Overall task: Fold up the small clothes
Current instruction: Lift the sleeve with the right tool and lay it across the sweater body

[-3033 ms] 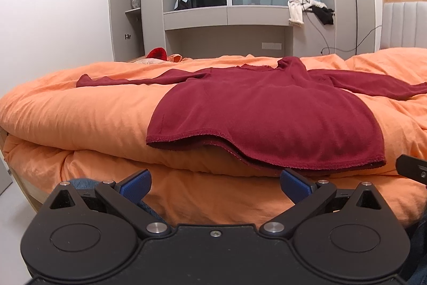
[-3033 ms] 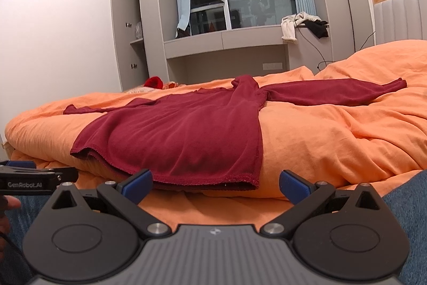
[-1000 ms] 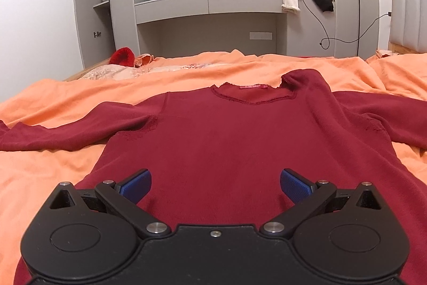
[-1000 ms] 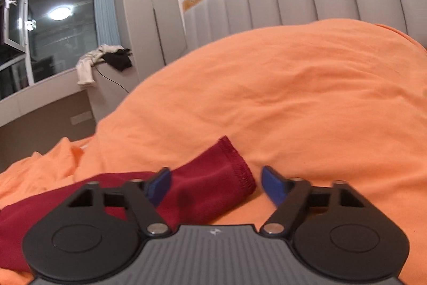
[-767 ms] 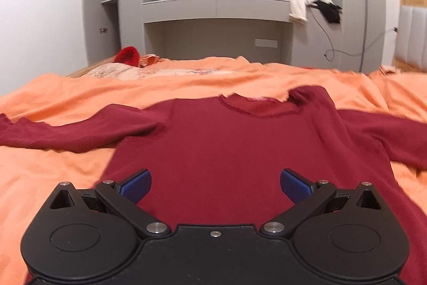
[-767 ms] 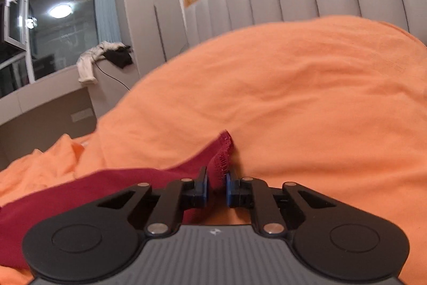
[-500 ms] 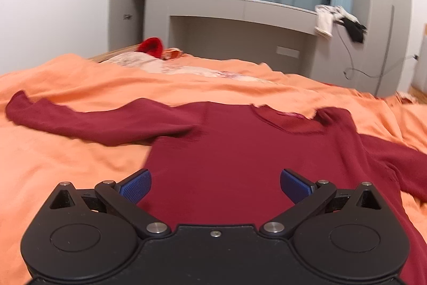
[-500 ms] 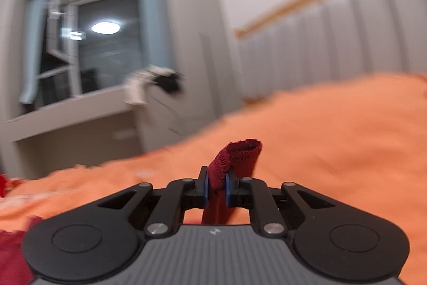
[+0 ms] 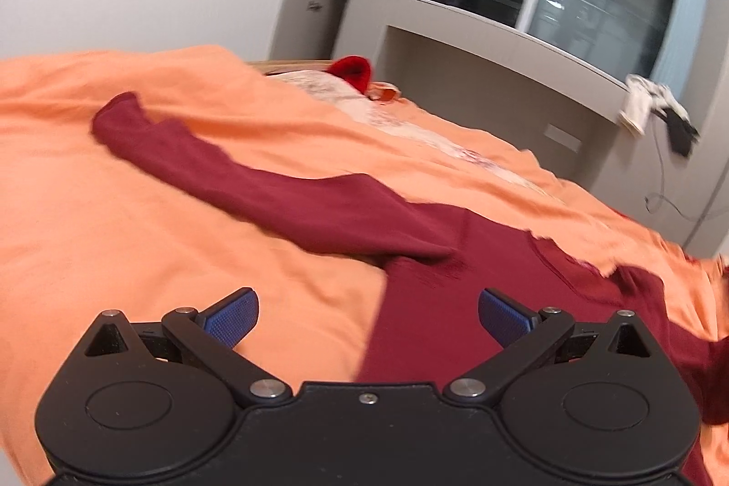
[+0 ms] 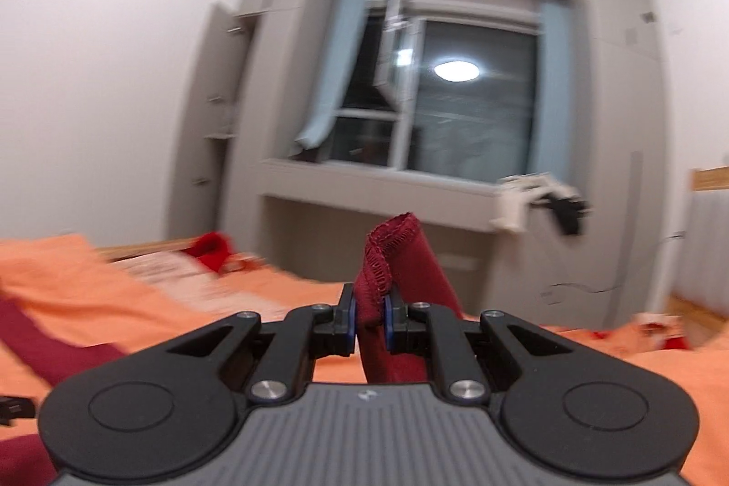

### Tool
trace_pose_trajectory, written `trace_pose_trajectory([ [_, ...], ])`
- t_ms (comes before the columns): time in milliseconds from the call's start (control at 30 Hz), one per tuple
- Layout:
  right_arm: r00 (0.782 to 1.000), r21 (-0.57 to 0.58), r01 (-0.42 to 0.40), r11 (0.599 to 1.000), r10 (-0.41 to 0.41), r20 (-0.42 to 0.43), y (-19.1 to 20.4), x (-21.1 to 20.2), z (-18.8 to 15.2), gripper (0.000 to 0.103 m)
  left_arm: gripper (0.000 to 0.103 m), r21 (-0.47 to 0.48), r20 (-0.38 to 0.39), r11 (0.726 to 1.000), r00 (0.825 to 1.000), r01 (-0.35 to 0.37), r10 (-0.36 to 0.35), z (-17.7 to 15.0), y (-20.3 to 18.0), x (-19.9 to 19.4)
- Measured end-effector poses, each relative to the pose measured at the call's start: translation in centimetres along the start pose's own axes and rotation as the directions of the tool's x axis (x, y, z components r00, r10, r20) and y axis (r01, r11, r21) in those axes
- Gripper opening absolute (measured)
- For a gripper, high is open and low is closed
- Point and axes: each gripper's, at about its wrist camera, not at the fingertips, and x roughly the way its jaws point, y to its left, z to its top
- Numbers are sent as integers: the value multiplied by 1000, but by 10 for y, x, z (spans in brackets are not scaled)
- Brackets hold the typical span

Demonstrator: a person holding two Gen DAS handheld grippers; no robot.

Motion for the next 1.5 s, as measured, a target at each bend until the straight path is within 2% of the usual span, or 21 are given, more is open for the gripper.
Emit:
trace_pose_trajectory([
  [100, 994, -2, -102, 995, 102, -50, 41, 12, -13, 12, 102, -37, -4, 999, 1000, -28, 28, 4, 13, 2],
  [200, 974, -19, -191, 981, 187, -126, 80, 22, -33, 12, 102, -62, -14, 997, 999, -45, 44, 6, 21, 6],
  [367, 918, -64, -313, 947, 285, -276, 123, 24, -76, 12, 102, -65, -24, 996, 998, -63, 62, 5, 24, 10],
  [467, 871, -91, -379, 921, 322, -371, 135, 21, -97, 14, 102, -45, -12, 997, 998, -59, 59, 3, 20, 11],
  [500, 862, -91, -389, 917, 328, -387, 139, 18, -104, 19, 102, -34, -2, 998, 999, -54, 54, 2, 17, 10],
  [567, 838, -74, -416, 906, 351, -418, 139, 13, -112, 39, 102, -16, 15, 999, 999, -34, 34, 0, 13, 9],
  [633, 825, -48, -438, 897, 380, -418, 131, 4, -114, 69, 102, 3, 26, 1000, 1000, -5, 5, -2, 7, 9],
  [733, 822, -33, -459, 888, 410, -396, 107, -13, -110, 91, 102, 49, 29, 998, 998, 47, -49, -7, -3, 11],
  [800, 828, -32, -458, 888, 413, -380, 88, -22, -108, 94, 102, 91, 18, 993, 997, 78, -80, -12, -12, 15],
  [867, 846, -37, -425, 905, 383, -371, 64, -31, -108, 100, 102, 125, -3, 986, 994, 112, -112, -18, -20, 19],
  [967, 886, -19, -328, 945, 300, -354, 20, -35, -114, 103, 103, 169, -44, 977, 991, 133, -127, -28, -32, 28],
  [1067, 902, 112, -225, 968, 250, -353, -30, -27, -117, 103, 102, 230, -69, 968, 994, 101, -88, -37, -45, 36],
  [1167, 918, 281, -126, 951, 219, -330, -83, -10, -123, 102, 103, 269, -90, 960, 994, 78, -56, -43, -51, 44],
  [1200, 920, 317, -92, 944, 203, -335, -98, -2, -127, 99, 103, 279, -98, 958, 994, 73, -47, -45, -52, 46],
  [1233, 917, 354, -60, 933, 192, -351, -113, 10, -131, 89, 103, 287, -103, 955, 994, 69, -41, -45, -53, 47],
  [1300, 902, 410, 14, 912, 165, -398, -140, 29, -143, 79, 103, 300, -104, 952, 994, 65, -35, -47, -53, 49],
  [1367, 882, 442, 56, 896, 163, -443, -157, 45, -152, 75, 103, 308, -106, 948, 993, 84, -53, -48, -53, 48],
  [1400, 875, 452, 54, 891, 176, -451, -163, 49, -157, 65, 102, 309, -106, 946, 992, 102, -72, -48, -53, 47],
  [1433, 872, 461, 53, 886, 184, -454, -164, 53, -160, 46, 102, 311, -104, 943, 991, 115, -87, -48, -54, 47],
  [1467, 869, 476, 47, 878, 198, -453, -168, 55, -161, 34, 102, 315, -102, 941, 990, 123, -96, -48, -55, 46],
  [1500, 868, 485, 43, 873, 207, -451, -170, 55, -161, 13, 102, 321, -100, 938, 990, 128, -101, -49, -56, 46],
])
